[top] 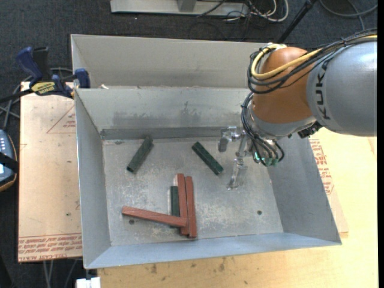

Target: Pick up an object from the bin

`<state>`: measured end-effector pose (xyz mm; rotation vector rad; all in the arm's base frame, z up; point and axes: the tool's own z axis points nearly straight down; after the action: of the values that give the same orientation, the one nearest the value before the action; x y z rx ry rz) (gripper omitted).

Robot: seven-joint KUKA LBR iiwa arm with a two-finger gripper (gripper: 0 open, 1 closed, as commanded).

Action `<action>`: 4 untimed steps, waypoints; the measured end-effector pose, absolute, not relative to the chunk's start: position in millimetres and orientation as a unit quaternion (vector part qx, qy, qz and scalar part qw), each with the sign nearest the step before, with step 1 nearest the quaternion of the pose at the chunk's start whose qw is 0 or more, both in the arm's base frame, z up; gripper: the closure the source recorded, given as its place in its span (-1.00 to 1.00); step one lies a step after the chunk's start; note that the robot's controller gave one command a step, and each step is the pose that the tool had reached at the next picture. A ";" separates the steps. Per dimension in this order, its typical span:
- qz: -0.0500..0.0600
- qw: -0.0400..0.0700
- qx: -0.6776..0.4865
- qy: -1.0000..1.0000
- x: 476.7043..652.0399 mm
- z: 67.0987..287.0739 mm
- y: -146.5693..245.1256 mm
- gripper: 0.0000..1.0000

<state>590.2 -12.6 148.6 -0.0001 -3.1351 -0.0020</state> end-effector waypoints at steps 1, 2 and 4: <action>0.000 -0.001 0.000 -1.000 592.0 153.0 -12.7 -1.00; -0.001 -0.006 -0.043 -0.999 613.7 127.2 -7.7 -1.00; -0.001 -0.002 -0.184 -0.983 634.5 130.4 -9.8 -1.00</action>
Offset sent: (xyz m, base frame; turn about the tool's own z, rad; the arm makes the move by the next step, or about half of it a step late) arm 0.0517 0.0165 -0.0786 0.2176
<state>634.5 -9.8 130.4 -0.5786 -3.0917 -0.0028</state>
